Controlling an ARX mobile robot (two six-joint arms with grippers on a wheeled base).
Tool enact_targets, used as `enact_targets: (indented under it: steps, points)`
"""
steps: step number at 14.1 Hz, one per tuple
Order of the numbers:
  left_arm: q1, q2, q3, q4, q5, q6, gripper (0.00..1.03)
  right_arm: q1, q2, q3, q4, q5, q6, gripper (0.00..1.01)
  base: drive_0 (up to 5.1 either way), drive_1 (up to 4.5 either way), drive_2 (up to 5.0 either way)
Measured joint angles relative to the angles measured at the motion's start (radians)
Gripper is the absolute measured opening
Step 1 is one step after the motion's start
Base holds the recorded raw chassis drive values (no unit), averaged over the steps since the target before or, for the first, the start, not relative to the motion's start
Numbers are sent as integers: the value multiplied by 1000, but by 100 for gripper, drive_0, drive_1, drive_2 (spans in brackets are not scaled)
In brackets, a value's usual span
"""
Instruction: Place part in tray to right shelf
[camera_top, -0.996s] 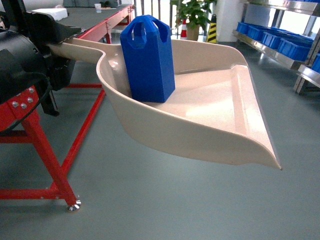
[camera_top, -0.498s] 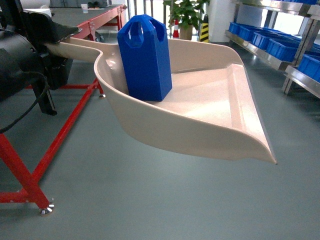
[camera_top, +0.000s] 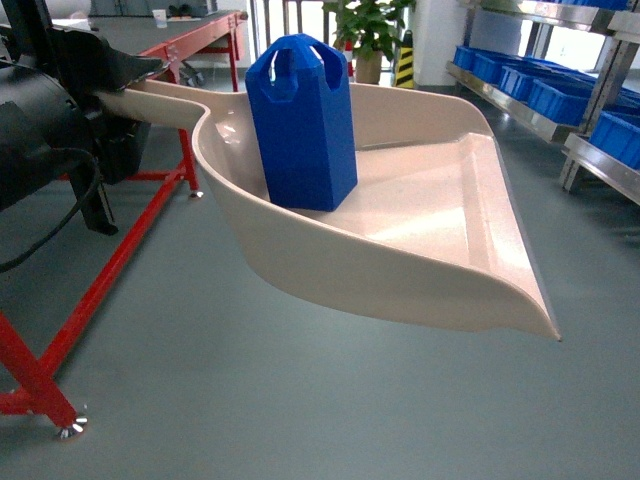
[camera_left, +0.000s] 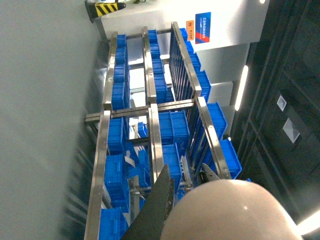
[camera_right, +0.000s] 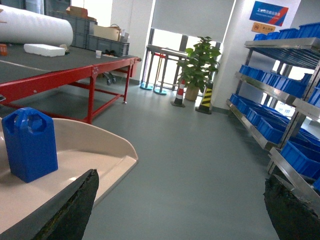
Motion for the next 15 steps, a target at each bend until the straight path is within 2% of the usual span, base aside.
enact_targets:
  steps: [15]
  points:
    - [2, 0, -1, -2, -1, 0, 12, 0, 1, 0, 2, -2, 0, 98, -6, 428, -439]
